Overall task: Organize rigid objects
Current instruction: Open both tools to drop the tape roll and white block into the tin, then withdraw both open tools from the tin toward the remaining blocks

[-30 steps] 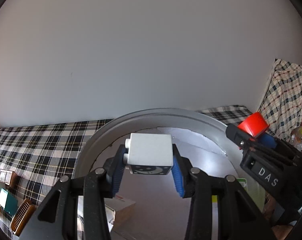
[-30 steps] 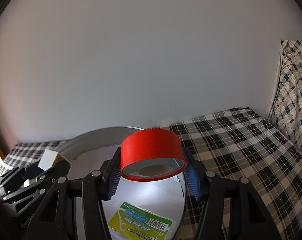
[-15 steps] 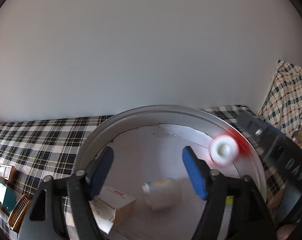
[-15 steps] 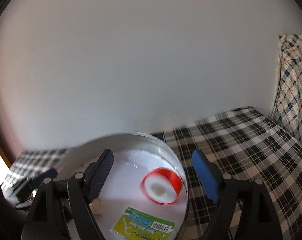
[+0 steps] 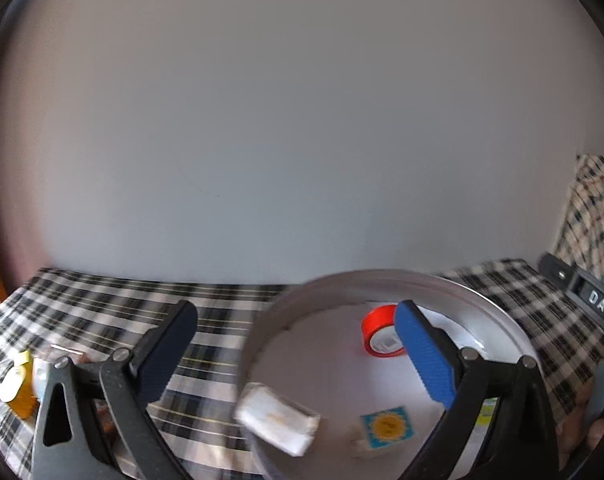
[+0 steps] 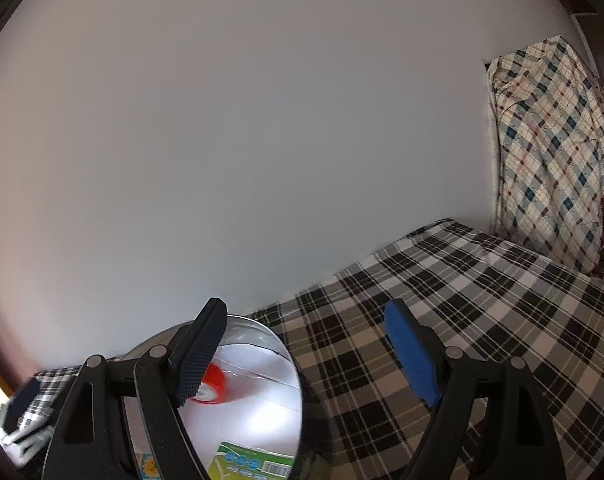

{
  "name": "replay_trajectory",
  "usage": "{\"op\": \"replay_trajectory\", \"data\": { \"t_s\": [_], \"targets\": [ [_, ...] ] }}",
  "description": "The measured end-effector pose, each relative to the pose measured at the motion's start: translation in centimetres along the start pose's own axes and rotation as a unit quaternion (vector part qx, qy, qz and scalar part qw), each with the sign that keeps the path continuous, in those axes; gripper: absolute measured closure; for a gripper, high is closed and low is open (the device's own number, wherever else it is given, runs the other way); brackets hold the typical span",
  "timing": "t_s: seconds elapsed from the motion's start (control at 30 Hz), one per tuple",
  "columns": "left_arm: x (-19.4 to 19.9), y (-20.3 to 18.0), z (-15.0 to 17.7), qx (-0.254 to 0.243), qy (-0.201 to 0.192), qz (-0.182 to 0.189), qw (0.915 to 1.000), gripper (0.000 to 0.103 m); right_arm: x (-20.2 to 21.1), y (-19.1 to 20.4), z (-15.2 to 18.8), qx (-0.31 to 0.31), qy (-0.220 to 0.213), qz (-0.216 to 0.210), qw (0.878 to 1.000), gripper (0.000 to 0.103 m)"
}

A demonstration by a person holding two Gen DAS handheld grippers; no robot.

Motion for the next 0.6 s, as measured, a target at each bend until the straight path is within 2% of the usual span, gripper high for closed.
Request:
{"op": "replay_trajectory", "data": {
  "t_s": [0.37,0.6],
  "targets": [
    [1.1,7.9,1.0,0.041,0.013,-0.077,0.9961,0.003,1.5,0.2,0.4,0.012,-0.022,0.013,1.0,0.02],
    [2.2,10.0,2.3,0.022,0.014,-0.091,0.9956,0.003,2.6,0.6,0.9,0.001,-0.036,0.017,0.999,0.02]
  ]
}}
Point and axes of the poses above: each gripper's, at about its wrist camera, not at the fingertips, and x roughly against the way its jaws point, y to its left, z to its underside, the point moved 5 cm from there along -x, roughly the way its jaws point, and after that the axes turned 11 degrees about -y, right-handed, at the moved point
